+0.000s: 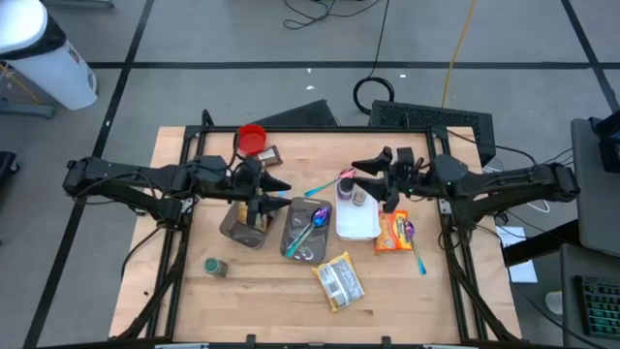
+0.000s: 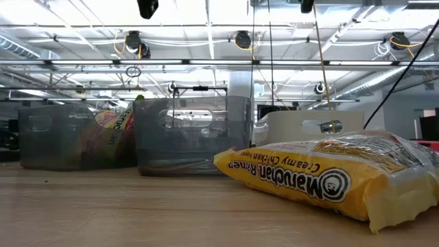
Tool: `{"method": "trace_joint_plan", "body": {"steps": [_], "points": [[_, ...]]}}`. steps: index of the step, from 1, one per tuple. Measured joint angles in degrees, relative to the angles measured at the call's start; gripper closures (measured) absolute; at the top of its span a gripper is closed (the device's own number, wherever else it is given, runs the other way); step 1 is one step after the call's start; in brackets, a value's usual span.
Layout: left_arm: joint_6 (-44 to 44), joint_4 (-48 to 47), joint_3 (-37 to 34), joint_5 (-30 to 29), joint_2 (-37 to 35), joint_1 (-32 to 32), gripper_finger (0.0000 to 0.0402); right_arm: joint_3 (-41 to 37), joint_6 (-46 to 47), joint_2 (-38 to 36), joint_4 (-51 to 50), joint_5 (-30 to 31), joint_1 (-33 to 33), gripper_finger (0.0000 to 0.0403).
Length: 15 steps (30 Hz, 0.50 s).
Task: Pick & Place Food Item
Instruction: Put the orange pack into the left gray bin
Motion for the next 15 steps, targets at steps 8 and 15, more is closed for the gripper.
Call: {"method": "trace_joint_plan", "body": {"steps": [8, 15], "points": [[-3.3, 5.0, 0.0, 0.0, 0.0, 0.0, 0.0144, 17.0, -12.8, 2.6, -29.8, 7.1, 9.6, 0.0154], [-3.1, 12.5, 0.0, 0.0, 0.0, 0.7, 0.0144, 27.3, -15.4, 10.6, -57.9, 14.4, 20.0, 0.0154]]}}
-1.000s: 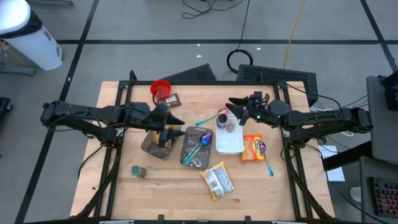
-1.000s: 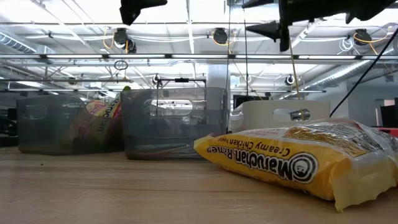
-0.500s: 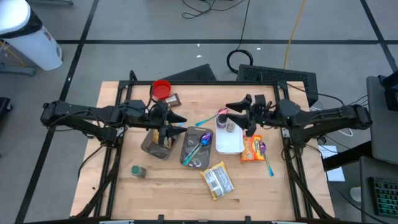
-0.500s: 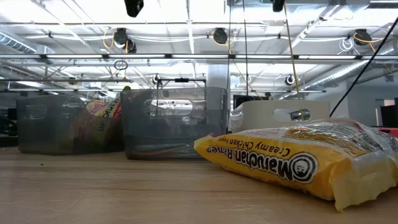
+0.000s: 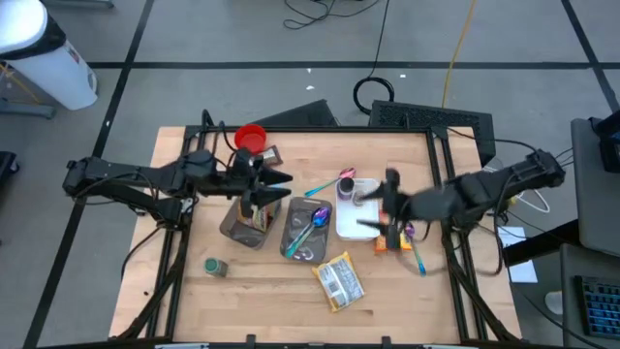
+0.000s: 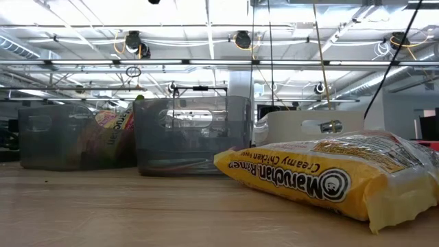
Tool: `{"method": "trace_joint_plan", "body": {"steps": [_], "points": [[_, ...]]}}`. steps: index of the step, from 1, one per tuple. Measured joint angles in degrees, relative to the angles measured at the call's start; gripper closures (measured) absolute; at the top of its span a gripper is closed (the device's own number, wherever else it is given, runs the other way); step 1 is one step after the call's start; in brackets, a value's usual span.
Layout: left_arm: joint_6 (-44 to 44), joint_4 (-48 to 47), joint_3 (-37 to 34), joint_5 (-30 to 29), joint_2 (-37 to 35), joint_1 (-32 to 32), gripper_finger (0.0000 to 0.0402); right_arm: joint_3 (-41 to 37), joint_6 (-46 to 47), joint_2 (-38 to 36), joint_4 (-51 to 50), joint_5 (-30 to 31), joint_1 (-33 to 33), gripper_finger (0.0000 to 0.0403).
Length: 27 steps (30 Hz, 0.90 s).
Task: Pick & Place Food Item
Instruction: Put the orange pack into the left gray bin
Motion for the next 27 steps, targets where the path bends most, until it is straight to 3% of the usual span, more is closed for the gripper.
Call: {"method": "trace_joint_plan", "body": {"steps": [10, 16, 27], "points": [[-0.2, 3.3, 0.0, -1.0, 0.0, 0.8, 0.0144, 0.6, 14.4, 8.2, -32.7, -0.3, 10.3, 0.0154], [-0.8, 3.9, 0.0, -7.5, 0.0, 0.8, 0.0144, -4.0, 23.9, 7.5, -33.1, -3.3, 13.4, 0.0154], [-5.0, 4.5, 0.0, -9.0, 0.0, 0.7, 0.0144, -16.1, 39.6, 6.8, -33.0, -3.4, 19.6, 0.0154]]}}
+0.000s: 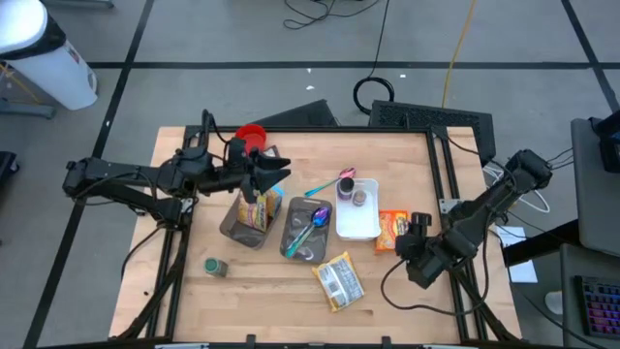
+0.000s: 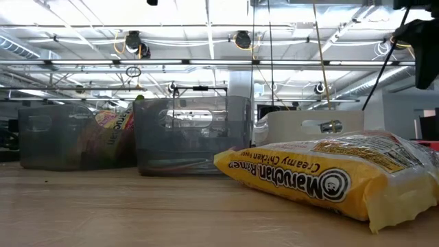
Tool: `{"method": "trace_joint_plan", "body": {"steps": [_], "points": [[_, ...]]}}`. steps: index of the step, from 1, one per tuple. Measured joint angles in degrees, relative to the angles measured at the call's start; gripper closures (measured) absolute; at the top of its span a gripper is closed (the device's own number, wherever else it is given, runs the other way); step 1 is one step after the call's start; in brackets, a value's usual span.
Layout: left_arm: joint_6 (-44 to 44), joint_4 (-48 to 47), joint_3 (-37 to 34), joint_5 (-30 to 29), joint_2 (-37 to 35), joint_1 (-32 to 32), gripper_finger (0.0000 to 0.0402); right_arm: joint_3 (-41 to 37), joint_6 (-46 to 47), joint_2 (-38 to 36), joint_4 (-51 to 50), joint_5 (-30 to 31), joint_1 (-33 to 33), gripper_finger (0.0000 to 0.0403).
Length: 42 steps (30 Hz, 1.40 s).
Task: Pick & Place Food Item
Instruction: Put the orange pack into the left gray bin
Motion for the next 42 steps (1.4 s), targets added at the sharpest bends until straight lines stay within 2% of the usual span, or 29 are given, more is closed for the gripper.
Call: {"method": "trace_joint_plan", "body": {"steps": [5, 10, 14, 18, 23, 29, 34, 42], "points": [[-0.1, 0.0, 0.0, 0.0, 0.0, 0.0, 0.0144, -1.1, -0.5, -3.9, -0.1, 0.0, -0.4, 0.0154], [-0.8, 0.0, 0.0, 0.0, 0.0, 0.0, 0.0144, -1.1, -4.1, -11.8, -0.3, -2.0, -7.2, 0.0154], [-0.4, 0.0, 0.0, 0.0, 0.0, 0.0, 0.0144, -1.1, -9.9, -16.9, -0.4, -12.1, -18.5, 0.0154], [0.2, 0.0, 0.0, 0.0, 0.0, 0.0, 0.0144, -1.1, -21.3, -17.4, -0.3, -24.5, -31.6, 0.0154], [0.4, -0.2, 0.0, 0.0, 0.0, 0.0, 0.0144, -1.1, -34.9, -14.2, -0.2, -30.3, -45.8, 0.0154], [0.4, -0.5, 0.0, 0.5, 0.0, 0.0, 0.0144, -1.1, -47.8, -7.4, -0.5, -36.3, -58.5, 0.0154], [0.4, -1.0, 0.0, 0.5, 0.0, 0.0, 0.0144, -1.1, -55.8, -1.8, -1.1, -39.1, -66.2, 0.0154], [0.4, -3.3, 0.0, 0.5, 0.0, 0.0, 0.0144, -1.3, -66.3, 6.0, -2.0, -40.9, -74.6, 0.0154]]}}
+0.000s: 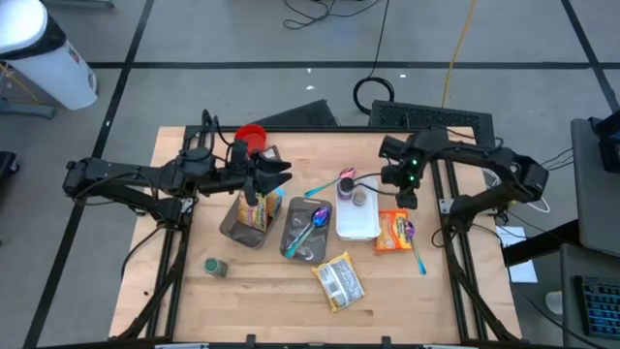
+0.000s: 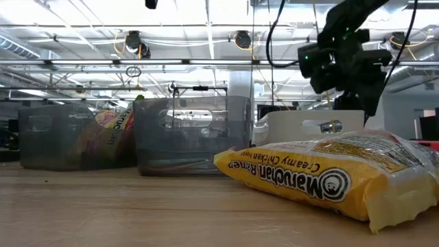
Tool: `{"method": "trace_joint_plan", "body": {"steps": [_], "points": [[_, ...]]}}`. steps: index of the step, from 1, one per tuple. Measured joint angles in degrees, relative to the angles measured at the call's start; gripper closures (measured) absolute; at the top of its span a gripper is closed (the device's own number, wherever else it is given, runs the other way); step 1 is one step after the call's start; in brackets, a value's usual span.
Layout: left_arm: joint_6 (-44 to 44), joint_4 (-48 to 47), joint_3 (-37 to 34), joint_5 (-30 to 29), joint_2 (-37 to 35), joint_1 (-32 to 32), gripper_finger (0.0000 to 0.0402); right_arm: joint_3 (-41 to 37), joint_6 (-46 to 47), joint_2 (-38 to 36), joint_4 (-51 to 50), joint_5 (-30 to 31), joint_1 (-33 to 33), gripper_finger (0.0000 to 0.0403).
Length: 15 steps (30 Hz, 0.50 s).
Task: Pick & Place Food Item
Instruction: Put the orange pack into the left gray bin
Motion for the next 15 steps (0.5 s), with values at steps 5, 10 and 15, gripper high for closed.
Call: {"method": "trace_joint_plan", "body": {"steps": [5, 10, 15], "points": [[0.0, 0.0, 0.0, 0.0, 0.0, 0.0, 0.0144, -3.5, -3.3, 2.1, 1.4, -1.1, -3.8, 0.0158], [0.5, -0.1, 0.0, 0.0, 0.0, 0.0, 0.0144, -9.4, -4.9, 1.5, 2.5, -4.1, -6.5, 0.0173], [1.9, -0.2, 0.0, -0.8, 0.0, 0.2, 0.0144, -14.2, -4.5, 0.4, 5.7, -4.2, -7.3, 0.019]]}}
